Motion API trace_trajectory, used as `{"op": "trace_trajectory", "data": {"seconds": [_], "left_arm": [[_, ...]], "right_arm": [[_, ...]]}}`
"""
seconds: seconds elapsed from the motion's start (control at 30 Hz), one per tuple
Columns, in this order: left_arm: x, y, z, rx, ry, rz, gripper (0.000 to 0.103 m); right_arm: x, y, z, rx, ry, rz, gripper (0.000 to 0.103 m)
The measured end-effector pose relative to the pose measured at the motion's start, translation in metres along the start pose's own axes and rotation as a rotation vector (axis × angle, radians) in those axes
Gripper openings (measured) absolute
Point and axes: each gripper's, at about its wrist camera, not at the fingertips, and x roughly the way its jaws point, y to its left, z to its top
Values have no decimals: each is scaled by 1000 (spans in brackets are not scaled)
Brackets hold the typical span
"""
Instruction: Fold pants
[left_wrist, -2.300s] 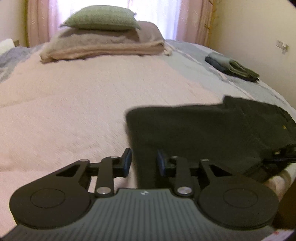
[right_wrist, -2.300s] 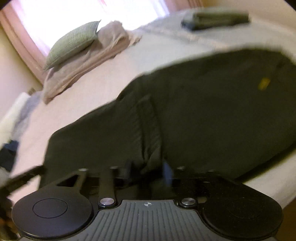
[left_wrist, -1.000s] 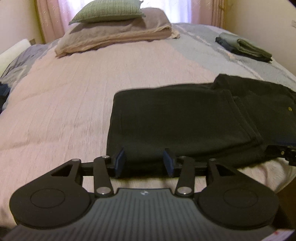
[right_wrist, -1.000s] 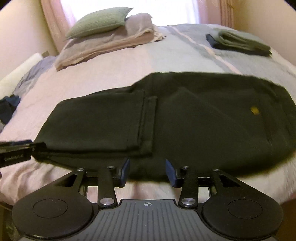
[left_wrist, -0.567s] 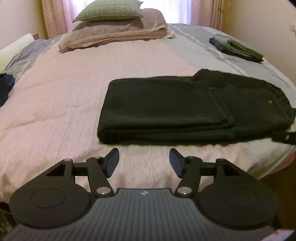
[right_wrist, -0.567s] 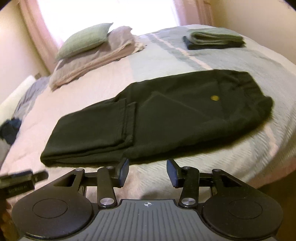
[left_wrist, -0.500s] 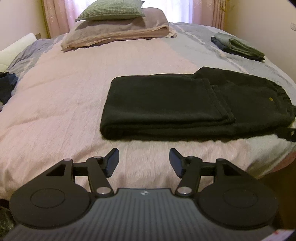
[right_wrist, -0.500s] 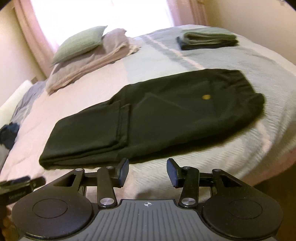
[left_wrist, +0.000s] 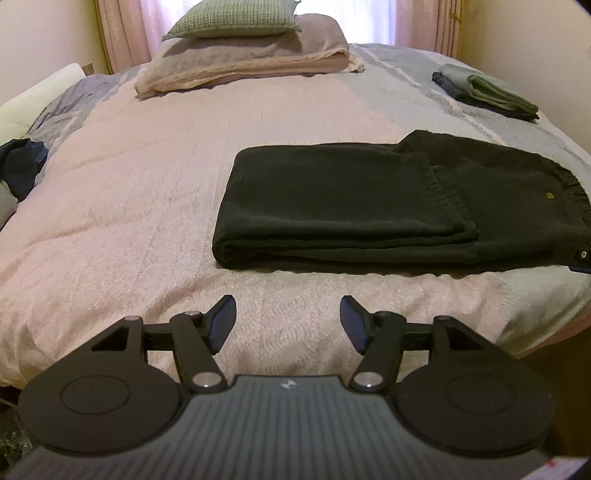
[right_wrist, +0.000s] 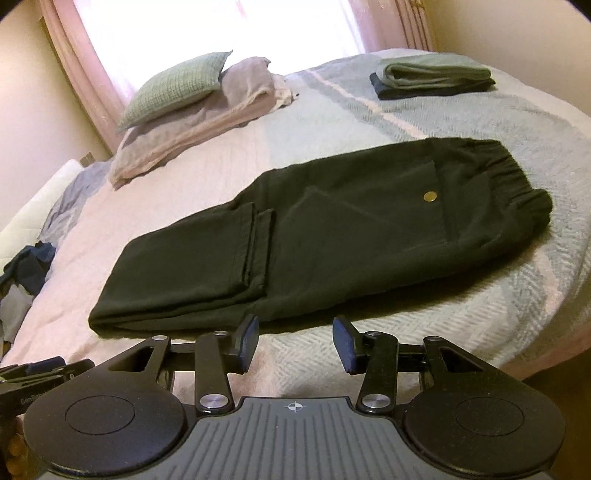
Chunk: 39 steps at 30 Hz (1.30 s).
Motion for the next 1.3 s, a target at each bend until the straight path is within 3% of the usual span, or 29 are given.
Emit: {"op": "trace_trajectory", "data": {"seconds": [0.13, 0.23, 0.6, 0.77, 1.0, 1.07, 1.2, 1.3], "left_arm": [[17, 2, 6, 9, 25, -1, 58], [23, 6, 12, 14, 2, -12, 58], [46, 18, 35, -6, -114, -118, 48], [75, 25, 30, -112, -77, -137, 48], [60, 47, 33, -250, -106, -193, 49], [57, 56, 34, -293, -113, -183, 52], [58, 69, 20, -420, -96, -243, 65], [67, 79, 5, -551, -78, -293, 66]], "right_arm": [[16, -3, 4, -5, 8, -7, 42], [17, -17, 8, 33, -15, -18, 42], [-29, -157, -3, 488, -204, -94, 42], [-36, -180, -1, 529, -220, -128, 42], [-32, -205, -2, 675, -249, -20, 43], [-34, -206, 2, 669, -247, -29, 43], [-36, -210, 3, 646, -250, -68, 43], [-37, -214, 1, 656, -250, -79, 43]]}}
